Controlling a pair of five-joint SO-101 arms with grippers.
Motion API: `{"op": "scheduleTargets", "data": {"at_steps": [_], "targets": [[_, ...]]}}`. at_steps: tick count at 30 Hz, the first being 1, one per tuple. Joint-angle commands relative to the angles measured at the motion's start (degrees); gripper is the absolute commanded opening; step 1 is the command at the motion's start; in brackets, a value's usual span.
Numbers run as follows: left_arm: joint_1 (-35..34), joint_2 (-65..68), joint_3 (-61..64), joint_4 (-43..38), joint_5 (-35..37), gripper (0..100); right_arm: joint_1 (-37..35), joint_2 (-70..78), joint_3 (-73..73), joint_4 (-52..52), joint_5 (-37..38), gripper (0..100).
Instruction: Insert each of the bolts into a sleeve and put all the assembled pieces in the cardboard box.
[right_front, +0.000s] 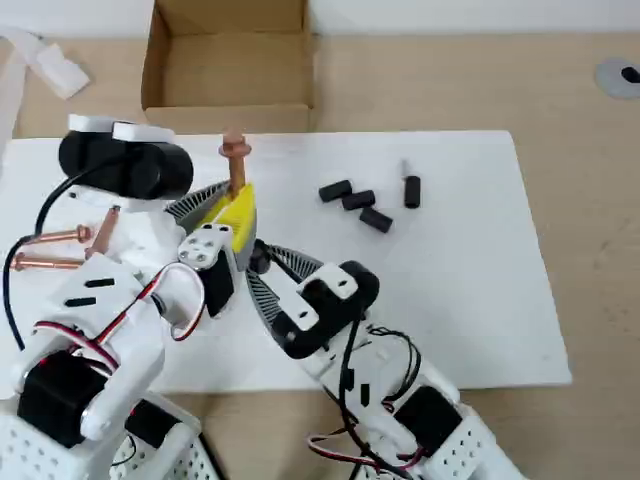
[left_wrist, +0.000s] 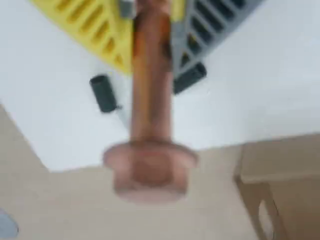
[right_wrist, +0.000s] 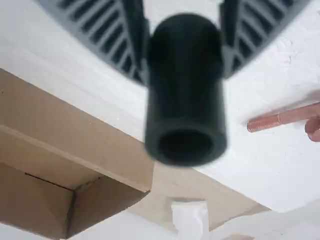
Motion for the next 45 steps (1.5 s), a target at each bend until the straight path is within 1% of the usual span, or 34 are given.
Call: {"op": "scheduleTargets", "data": {"at_steps": [1,7,14,20,22,24,28,32,38,42,45], "targets": [[0.8,-0.7,0.4,0.3,1.2,1,-0.7,-8.1,-1.9,-1.4,0.0,0.9],[1.0,-0.7,3.7,1.1,1.5,1,-0.7,-8.1,-2.2,-1.4,0.0,0.9],[4.3,-0.7,4.4,2.2,1.5,1,-0.7,-8.1,-2.9,-1.4,-0.1,0.9],[3.9,-0.7,5.4,2.3,1.3,1,-0.7,-8.0,-3.2,-1.3,-0.1,0.9],[3.9,-0.8,5.4,2.3,1.4,1,-0.7,-8.0,-4.0,-0.3,-0.2,0.9],[3.9,-0.8,5.4,2.3,1.4,1,-0.6,-8.0,-5.2,1.6,-1.8,0.9],[3.9,-0.8,5.4,2.5,1.4,1,1.9,-8.0,-7.8,5.6,-4.3,0.9],[4.3,-0.8,5.3,5.5,1.1,1,4.4,-8.0,-8.8,6.3,-4.9,0.9],[4.4,-1.8,5.1,8.4,1.1,1,4.5,-8.0,-8.9,6.3,-5.7,0.9],[8.1,-5.6,6.2,9.7,0.8,1,4.4,-8.0,-8.8,6.3,-5.7,0.9],[10.5,-8.4,7.8,10.5,-1.1,1,4.4,-8.0,-8.7,6.3,-5.7,0.9]]}}
